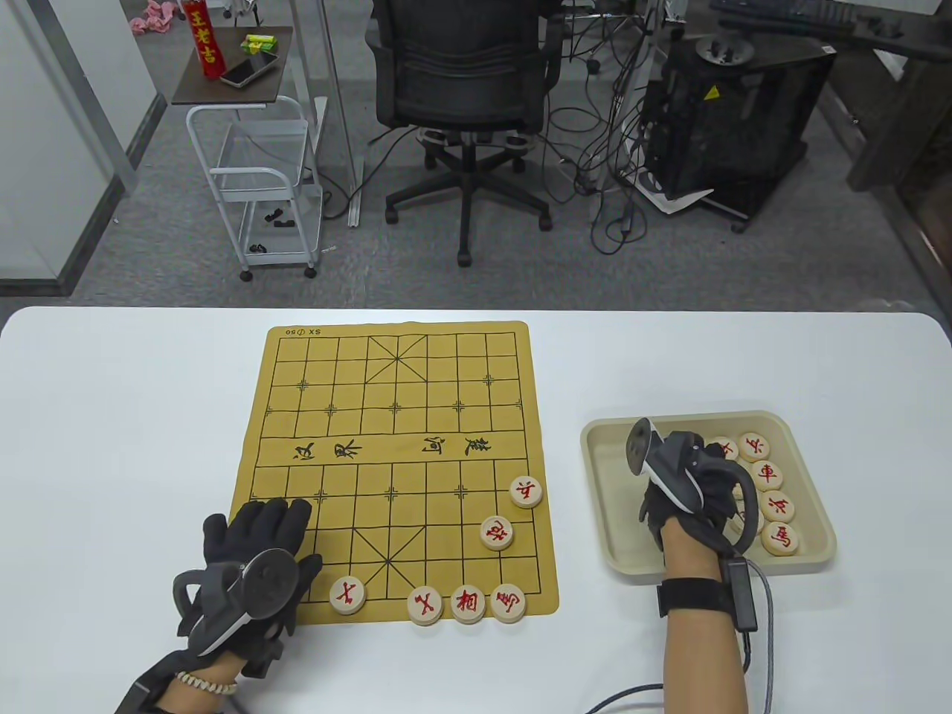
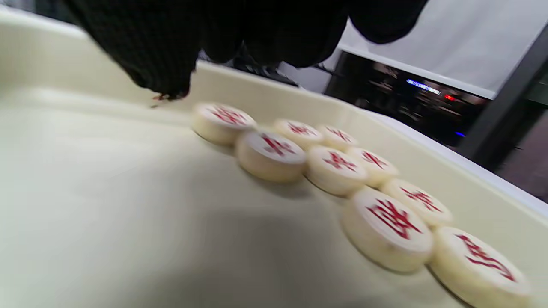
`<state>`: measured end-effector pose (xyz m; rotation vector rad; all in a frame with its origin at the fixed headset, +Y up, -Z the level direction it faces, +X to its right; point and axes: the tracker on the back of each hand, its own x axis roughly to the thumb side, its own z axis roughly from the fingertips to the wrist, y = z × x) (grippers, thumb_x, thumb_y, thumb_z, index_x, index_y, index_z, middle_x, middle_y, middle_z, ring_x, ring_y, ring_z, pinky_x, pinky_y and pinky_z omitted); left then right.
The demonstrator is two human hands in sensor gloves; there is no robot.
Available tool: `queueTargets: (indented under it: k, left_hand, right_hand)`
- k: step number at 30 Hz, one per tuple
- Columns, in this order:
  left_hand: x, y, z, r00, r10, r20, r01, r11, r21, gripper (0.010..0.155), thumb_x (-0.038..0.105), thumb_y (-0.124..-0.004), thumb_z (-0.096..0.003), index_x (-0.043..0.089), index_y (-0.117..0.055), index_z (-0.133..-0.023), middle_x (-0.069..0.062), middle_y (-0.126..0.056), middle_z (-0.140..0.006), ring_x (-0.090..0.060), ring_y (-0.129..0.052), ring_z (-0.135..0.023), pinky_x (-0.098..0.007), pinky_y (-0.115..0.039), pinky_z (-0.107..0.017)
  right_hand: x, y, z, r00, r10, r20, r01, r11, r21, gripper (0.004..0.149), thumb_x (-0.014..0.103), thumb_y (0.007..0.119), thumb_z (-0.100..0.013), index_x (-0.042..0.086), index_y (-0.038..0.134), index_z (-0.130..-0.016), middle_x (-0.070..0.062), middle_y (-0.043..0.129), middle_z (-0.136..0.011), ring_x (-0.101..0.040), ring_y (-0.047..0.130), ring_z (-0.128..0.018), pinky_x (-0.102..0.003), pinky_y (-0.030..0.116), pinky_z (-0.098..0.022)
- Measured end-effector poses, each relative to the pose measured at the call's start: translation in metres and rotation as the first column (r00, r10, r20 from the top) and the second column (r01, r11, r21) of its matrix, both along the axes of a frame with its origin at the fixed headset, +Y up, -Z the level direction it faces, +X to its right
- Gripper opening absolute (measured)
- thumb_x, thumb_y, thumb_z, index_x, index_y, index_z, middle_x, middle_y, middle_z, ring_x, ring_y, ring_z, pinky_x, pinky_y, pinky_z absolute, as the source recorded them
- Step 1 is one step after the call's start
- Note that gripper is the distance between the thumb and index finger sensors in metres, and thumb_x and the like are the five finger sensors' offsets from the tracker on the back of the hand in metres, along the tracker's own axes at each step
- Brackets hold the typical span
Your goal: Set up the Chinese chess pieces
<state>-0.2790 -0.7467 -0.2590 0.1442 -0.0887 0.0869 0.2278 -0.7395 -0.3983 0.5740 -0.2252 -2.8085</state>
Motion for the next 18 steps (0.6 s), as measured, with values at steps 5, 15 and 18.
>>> queueTargets:
  k: [5,15,18]
  left_hand:
    - [-0.001,0.000,-0.001,1.000,0.014,0.002,-0.014,1.000,0.005,0.078,0.054,-0.086,-0.0385,0.031,-0.057,-0.107,-0.012,-0.065,-0.115,-0.044,-0.066,-0.108,-0.074,-0.040,-0.074]
    - [-0.005,-0.002,-0.004,1.000,0.023,-0.018,-0.023,1.000,-0.017,0.078,0.054,-0.086,-0.0383,0.031,-0.057,-0.107,-0.011,-0.066,-0.115,-0.044,-0.066,-0.107,-0.074,-0.040,-0.074]
    - [-0.005,-0.003,-0.004,0.999,0.026,-0.021,-0.027,0.999,-0.025,0.078,0.054,-0.086,-0.0383,0.031,-0.057,-0.107,-0.011,-0.066,-0.115,-0.044,-0.066,-0.107,-0.074,-0.040,-0.074]
  right_hand:
    - [0.021,-0.019,-0.017,0.999,0.002,0.050,0.002,0.996,-0.085,0.061,0.041,0.095,-0.043,0.028,0.073,-0.099,-0.003,0.072,-0.109,-0.028,0.082,-0.090,-0.051,0.071,-0.066]
    - [0.032,-0.030,-0.026,0.997,0.031,0.068,-0.024,0.995,-0.098,0.058,0.045,0.096,-0.040,0.030,0.075,-0.092,-0.002,0.078,-0.103,-0.023,0.086,-0.081,-0.047,0.074,-0.063]
    - [0.034,-0.027,-0.025,0.997,0.001,0.080,0.008,0.993,-0.117,0.057,0.044,0.096,-0.041,0.030,0.074,-0.092,-0.004,0.077,-0.104,-0.022,0.087,-0.079,-0.047,0.075,-0.062]
